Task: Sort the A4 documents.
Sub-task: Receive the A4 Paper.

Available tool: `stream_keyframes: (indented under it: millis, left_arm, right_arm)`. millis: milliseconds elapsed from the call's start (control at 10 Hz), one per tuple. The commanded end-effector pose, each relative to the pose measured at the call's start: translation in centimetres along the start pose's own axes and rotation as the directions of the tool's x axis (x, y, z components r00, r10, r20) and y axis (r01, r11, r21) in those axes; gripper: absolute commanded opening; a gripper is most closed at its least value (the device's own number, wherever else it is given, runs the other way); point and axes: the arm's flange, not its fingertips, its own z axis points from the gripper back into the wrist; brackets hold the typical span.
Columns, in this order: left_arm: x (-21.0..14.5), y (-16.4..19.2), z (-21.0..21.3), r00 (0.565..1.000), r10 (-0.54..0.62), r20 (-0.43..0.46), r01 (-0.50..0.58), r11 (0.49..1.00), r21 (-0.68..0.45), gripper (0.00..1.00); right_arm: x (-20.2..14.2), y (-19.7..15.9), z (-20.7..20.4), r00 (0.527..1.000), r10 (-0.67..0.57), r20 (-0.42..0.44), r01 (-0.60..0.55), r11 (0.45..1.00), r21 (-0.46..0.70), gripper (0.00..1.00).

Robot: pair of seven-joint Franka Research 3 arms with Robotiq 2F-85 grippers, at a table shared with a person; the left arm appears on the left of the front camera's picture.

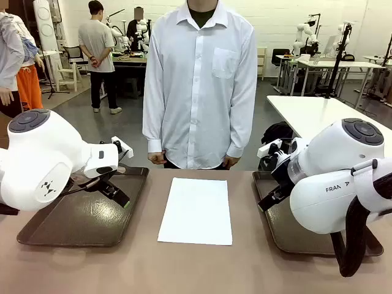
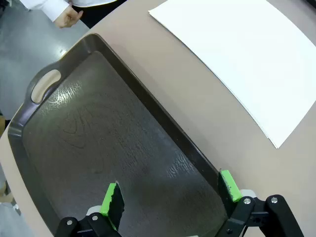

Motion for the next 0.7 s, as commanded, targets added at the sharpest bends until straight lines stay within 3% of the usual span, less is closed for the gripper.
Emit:
stream_keyframes:
  millis: [0,600]
  left_arm:
    - [0.0,-0.01,0.0,1.0,0.0,0.0,0.0,1.0,0.0,1.0]
    - [0.0,-0.01,0.0,1.0,0.0,0.0,0.0,1.0,0.0,1.0]
  right_arm:
    - [0.0,0.0,0.0,1.0,0.0,0.0,0.0,1.0,0.0,1.0]
    - [0.0,0.0,0.0,1.0,0.0,0.0,0.0,1.0,0.0,1.0]
